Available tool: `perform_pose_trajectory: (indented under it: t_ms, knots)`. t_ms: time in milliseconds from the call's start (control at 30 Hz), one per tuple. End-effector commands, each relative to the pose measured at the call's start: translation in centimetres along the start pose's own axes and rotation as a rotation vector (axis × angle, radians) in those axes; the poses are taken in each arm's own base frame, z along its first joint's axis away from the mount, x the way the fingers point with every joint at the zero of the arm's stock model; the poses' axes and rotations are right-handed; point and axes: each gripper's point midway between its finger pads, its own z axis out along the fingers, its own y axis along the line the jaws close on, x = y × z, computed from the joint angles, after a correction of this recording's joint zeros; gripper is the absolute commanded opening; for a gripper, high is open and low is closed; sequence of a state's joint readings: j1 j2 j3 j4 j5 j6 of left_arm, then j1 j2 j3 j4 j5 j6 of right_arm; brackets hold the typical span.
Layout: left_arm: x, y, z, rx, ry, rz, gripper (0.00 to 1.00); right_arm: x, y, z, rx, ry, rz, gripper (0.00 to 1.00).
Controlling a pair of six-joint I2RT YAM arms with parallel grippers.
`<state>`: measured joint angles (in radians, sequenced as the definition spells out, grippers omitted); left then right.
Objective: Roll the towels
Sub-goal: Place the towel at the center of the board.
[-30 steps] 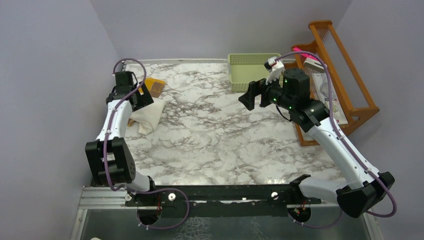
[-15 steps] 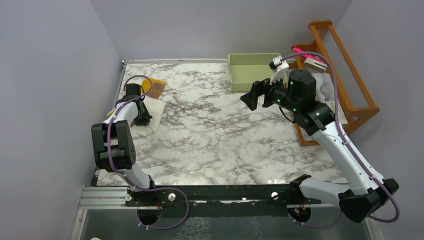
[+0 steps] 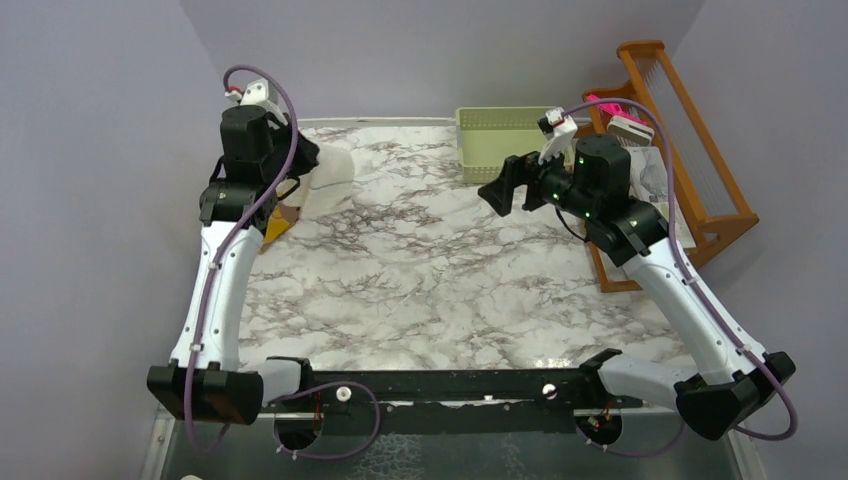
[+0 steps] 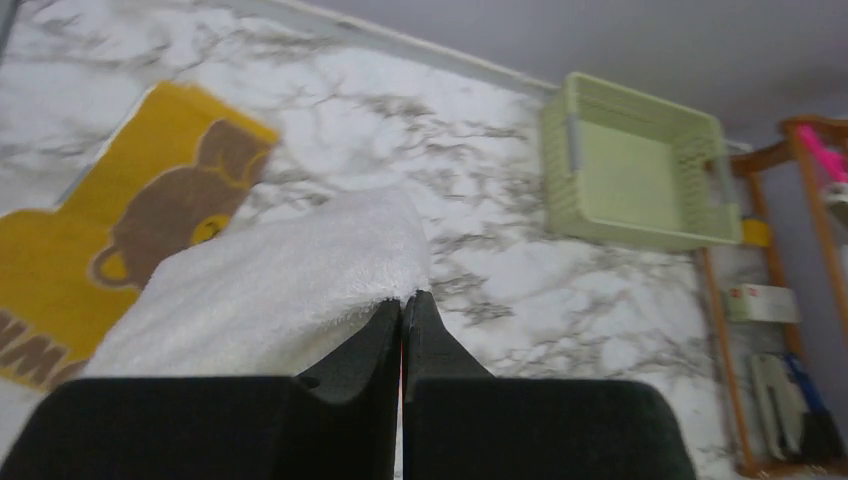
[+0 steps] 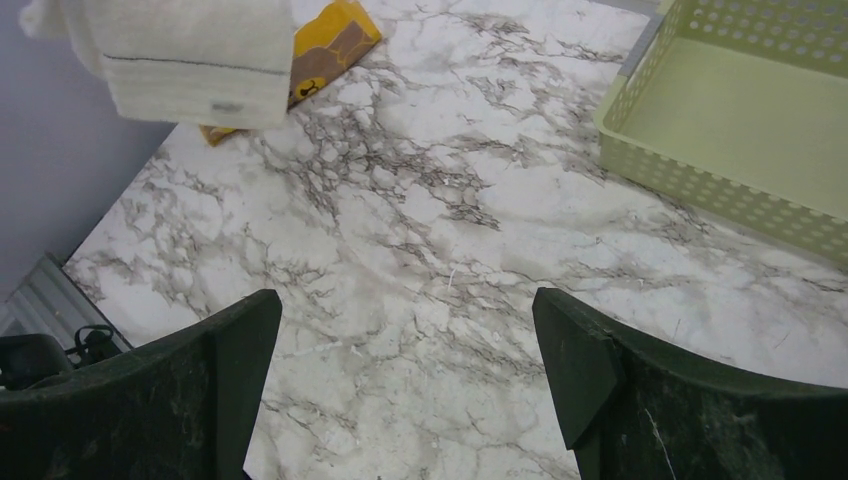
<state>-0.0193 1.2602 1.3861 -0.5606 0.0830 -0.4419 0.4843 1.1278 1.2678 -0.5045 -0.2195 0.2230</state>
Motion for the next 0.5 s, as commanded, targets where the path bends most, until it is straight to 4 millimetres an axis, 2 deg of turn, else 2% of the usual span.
perform_pose_trajectory:
  t_ms: [0, 100, 133, 200, 300, 333, 367, 467]
  knots:
    - [1.9, -8.0, -3.3, 0.24, 0.073, -0.022, 0.0, -2.0, 0.4, 0.2, 0.003, -0.029, 0.055, 1.0]
    - [5.5, -10.5, -4.2, 0.327, 0.17, -0.024, 0.0, -2.8, 0.0, -0.7, 0.024, -0.08, -0.002, 1.0]
    - [7.1, -10.6, -4.2, 0.335, 0.209, -0.023, 0.0, -3.0, -0.1, -1.0, 0.031, -0.1, -0.019, 1.0]
    - [10.1, -10.1, -3.9, 0.327, 0.273, -0.009, 0.11, -2.9, -0.5, -1.6, 0.054, -0.124, -0.042, 1.0]
    - [13.7, -7.9, -3.1, 0.268, 0.338, 0.024, 0.56, -1.3, -0.9, -0.6, 0.046, -0.069, -0.066, 1.0]
    - [14.5, -6.8, -2.7, 0.232, 0.346, 0.044, 0.89, -0.4, -0.8, 0.0, 0.029, -0.027, -0.07, 1.0]
    - [15.0, -5.8, -2.5, 0.194, 0.35, 0.067, 0.98, 0.9, -0.4, 0.8, -0.014, 0.031, -0.083, 1.0]
    - [15.1, -3.9, -2.2, 0.101, 0.349, 0.122, 0.99, 4.6, 0.7, 2.7, -0.087, 0.173, -0.092, 1.0]
